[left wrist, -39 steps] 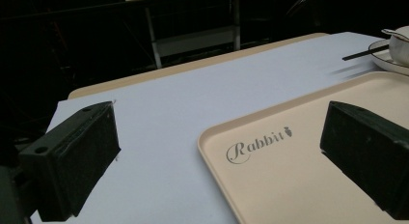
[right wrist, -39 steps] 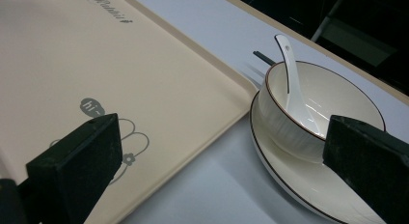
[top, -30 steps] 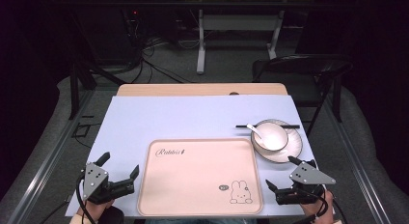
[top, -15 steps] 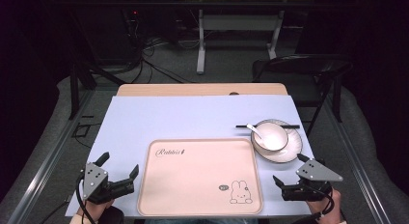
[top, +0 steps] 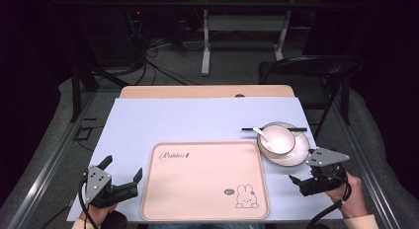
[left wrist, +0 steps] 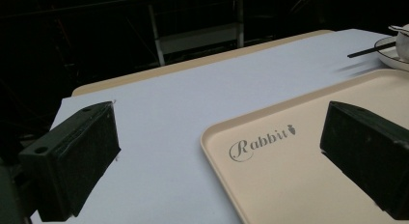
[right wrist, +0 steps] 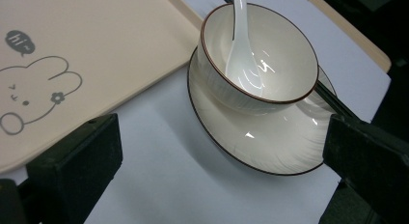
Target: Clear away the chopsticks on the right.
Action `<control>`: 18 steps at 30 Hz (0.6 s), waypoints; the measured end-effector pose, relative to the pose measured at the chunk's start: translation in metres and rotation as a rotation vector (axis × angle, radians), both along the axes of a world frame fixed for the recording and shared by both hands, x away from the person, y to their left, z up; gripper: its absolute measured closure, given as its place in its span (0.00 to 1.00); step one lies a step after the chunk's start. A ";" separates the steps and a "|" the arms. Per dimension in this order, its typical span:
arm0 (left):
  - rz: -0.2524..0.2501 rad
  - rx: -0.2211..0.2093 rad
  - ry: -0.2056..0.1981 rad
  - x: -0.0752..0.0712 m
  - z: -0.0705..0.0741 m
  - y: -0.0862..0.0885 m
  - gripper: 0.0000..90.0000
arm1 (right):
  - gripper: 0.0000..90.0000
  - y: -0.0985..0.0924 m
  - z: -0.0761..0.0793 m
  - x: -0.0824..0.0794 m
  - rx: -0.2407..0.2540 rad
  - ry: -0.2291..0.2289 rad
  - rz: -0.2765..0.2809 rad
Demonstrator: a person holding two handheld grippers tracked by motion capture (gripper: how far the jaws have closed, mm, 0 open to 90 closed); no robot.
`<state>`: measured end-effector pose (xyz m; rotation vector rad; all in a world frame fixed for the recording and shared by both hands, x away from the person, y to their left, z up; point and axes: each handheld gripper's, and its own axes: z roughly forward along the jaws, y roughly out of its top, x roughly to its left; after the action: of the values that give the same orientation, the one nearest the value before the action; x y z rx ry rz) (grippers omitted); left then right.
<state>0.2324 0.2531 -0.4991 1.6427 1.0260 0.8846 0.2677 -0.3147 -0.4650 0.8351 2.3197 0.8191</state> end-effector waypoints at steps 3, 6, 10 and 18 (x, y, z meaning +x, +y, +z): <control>0.000 0.000 0.000 0.000 0.000 0.000 0.00 | 0.00 -0.004 0.008 0.010 -0.040 0.039 0.056; 0.001 0.003 0.006 0.000 0.000 0.000 0.00 | 0.00 -0.008 0.015 0.021 -0.073 0.065 0.088; -0.001 0.003 0.005 0.000 0.000 0.000 0.00 | 0.00 -0.013 0.023 0.035 -0.110 0.091 0.128; -0.001 0.003 0.004 0.000 0.000 0.000 0.00 | 0.00 -0.017 0.037 0.061 -0.202 0.151 0.207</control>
<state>0.2326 0.2527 -0.4990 1.6477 1.0268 0.8831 0.3285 -0.3318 -0.4277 0.5950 2.6032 0.6083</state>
